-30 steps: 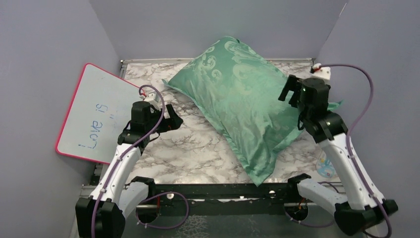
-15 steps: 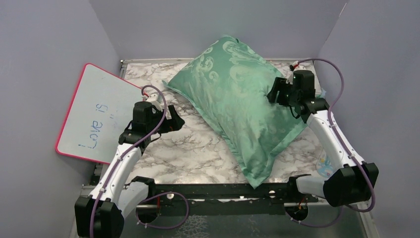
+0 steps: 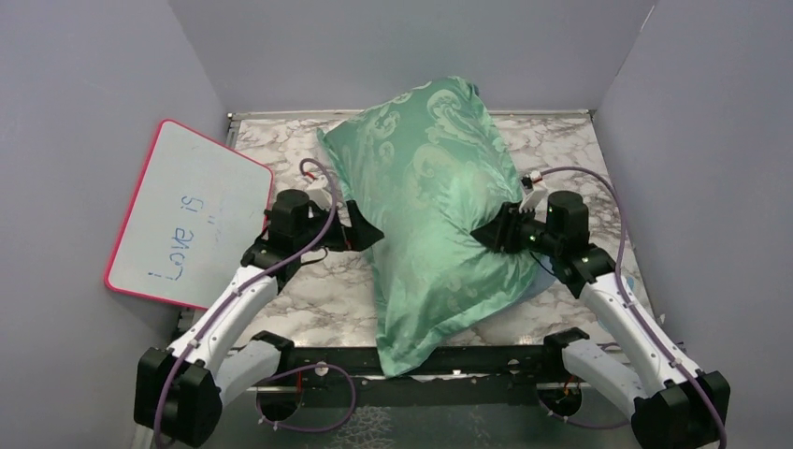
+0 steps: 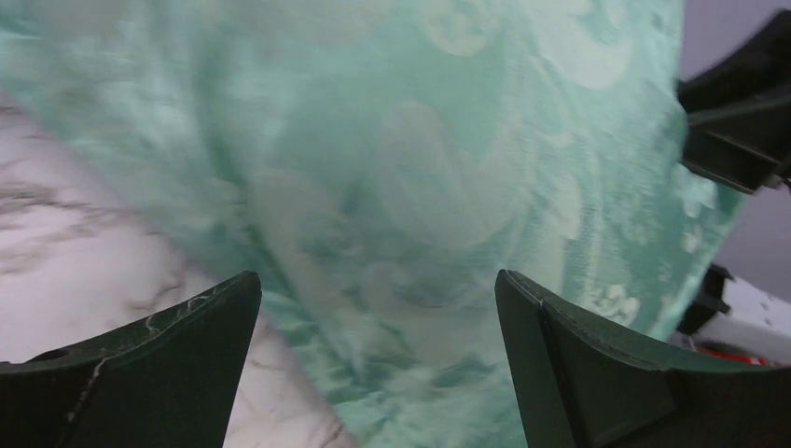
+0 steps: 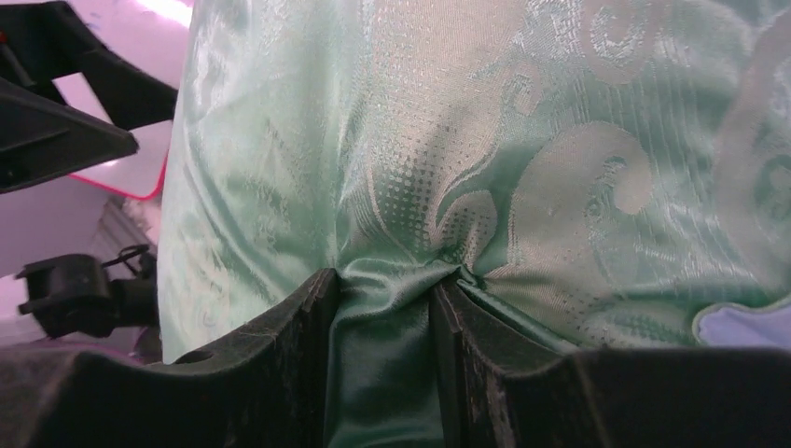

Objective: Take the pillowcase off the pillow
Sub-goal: Move the pillow to the center of the board, then turn over the pillow at the center of the board.

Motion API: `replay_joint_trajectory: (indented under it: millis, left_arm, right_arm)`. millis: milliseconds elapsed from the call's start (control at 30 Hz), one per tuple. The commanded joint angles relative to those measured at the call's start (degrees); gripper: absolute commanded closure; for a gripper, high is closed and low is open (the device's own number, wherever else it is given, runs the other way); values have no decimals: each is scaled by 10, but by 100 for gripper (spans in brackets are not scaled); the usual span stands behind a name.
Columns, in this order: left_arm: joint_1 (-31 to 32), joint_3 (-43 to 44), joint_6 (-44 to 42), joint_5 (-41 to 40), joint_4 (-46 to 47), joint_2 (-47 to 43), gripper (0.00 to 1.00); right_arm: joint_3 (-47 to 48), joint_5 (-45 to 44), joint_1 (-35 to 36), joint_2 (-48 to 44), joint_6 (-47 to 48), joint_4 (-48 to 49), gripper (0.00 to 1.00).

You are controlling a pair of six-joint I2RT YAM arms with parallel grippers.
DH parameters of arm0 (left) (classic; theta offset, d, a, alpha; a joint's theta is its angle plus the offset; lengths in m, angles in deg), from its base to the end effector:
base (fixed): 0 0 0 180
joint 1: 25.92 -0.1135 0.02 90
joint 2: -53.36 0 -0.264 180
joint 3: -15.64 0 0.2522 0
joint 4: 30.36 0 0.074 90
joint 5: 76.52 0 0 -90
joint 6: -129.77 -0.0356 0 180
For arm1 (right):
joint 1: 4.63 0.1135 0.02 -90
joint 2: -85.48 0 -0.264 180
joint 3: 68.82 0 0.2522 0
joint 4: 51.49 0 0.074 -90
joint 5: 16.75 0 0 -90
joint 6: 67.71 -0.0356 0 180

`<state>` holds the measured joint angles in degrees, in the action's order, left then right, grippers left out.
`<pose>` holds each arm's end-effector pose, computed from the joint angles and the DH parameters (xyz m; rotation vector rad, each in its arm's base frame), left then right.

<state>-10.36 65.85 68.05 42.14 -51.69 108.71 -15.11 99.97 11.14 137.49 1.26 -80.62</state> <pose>0.2028 -0.0742 0.2612 0.0970 2.1129 -0.9780 0.1915 0.0707 0.2803 -0.2051 2.0985 0.8706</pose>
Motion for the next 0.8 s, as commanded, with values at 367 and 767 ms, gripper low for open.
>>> replay_joint_trajectory:
  millis: [367, 767]
  left_arm:
    - [336, 38, 15, -247, -7, 175, 43]
    - [336, -33, 46, -301, -25, 173, 49]
  right_arm:
    - [-32, -9, 33, -71, -44, -126, 33]
    - [131, -545, 33, -194, -123, -249, 2]
